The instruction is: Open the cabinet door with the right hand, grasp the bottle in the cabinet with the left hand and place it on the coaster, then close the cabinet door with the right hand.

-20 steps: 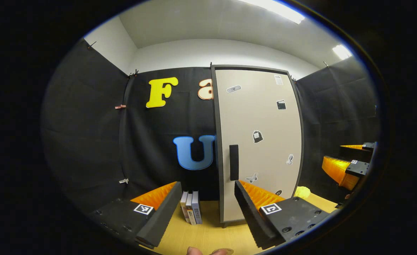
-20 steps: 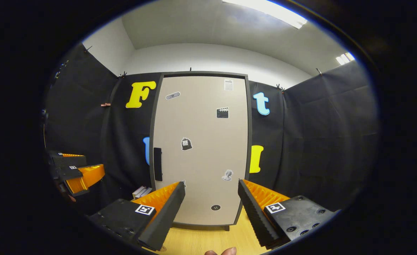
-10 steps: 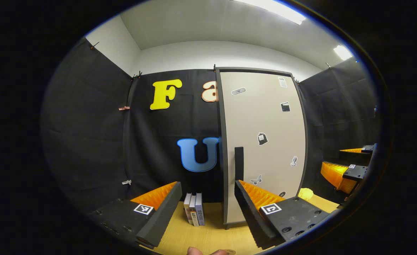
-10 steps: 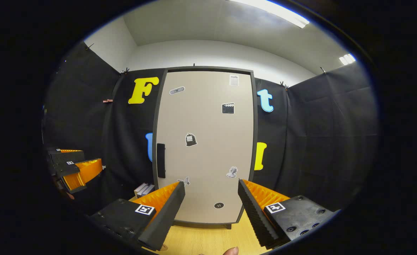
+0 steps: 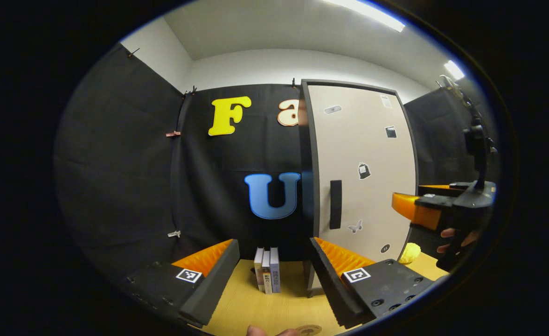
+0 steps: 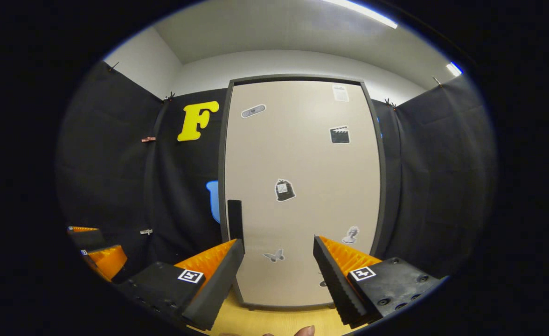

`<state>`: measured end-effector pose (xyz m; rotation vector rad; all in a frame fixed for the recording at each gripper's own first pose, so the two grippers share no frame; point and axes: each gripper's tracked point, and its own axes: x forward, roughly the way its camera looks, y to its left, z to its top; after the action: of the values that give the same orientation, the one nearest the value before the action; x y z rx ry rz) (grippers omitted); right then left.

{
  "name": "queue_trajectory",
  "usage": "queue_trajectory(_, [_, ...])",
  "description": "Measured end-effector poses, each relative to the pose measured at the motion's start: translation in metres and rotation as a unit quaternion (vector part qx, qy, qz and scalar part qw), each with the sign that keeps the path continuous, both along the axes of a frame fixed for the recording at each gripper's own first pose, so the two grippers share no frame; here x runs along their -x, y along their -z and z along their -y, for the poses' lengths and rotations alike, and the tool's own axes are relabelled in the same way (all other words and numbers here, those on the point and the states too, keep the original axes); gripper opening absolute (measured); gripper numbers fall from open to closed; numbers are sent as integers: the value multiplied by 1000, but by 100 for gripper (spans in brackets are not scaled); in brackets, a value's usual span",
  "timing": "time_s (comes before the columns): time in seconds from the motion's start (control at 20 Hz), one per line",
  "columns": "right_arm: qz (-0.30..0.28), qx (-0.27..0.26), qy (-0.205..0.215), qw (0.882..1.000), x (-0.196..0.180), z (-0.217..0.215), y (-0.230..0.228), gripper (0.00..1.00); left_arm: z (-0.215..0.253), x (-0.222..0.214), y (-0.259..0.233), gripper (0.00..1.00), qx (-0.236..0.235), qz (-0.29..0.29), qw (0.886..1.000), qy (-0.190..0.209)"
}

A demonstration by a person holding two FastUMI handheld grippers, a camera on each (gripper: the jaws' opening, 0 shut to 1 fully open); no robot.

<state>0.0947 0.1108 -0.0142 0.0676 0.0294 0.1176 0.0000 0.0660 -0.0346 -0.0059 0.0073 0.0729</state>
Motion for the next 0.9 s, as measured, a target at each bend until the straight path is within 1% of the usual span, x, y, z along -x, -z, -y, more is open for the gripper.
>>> queue_trajectory(0.3, [1,-11,-17,1000,-56,-55,12,98,-28,-7,18,94,-5,-11,1000,-11])
queue_trajectory(0.5, [-10,3,-12,1000,-93,-83,30,97,-34,-11,29,94,1,-24,1000,-12])
queue_trajectory(0.6, [-8,5,-19,1000,-105,-97,36,97,-38,-10,32,95,2,-27,1000,-13])
queue_trajectory(0.65, [-2,6,-15,1000,-114,-100,37,87,-39,-7,32,94,4,-24,1000,-10])
queue_trajectory(0.7, [1,7,-10,1000,-121,-102,39,75,-38,-7,32,95,5,-23,1000,-7])
queue_trajectory(0.75, [3,8,-2,1000,-126,-103,39,70,-40,-5,33,95,5,-22,1000,-7])
queue_trajectory(0.8, [1,7,2,1000,-132,-105,41,66,-42,-4,34,94,5,-23,1000,-10])
queue_trajectory(0.85, [-4,6,5,1000,-137,-105,45,66,-43,-1,37,94,6,-25,1000,-10])
queue_trajectory(0.9, [-9,8,18,1000,-142,-103,49,67,-43,-1,37,94,9,-26,1000,-8])
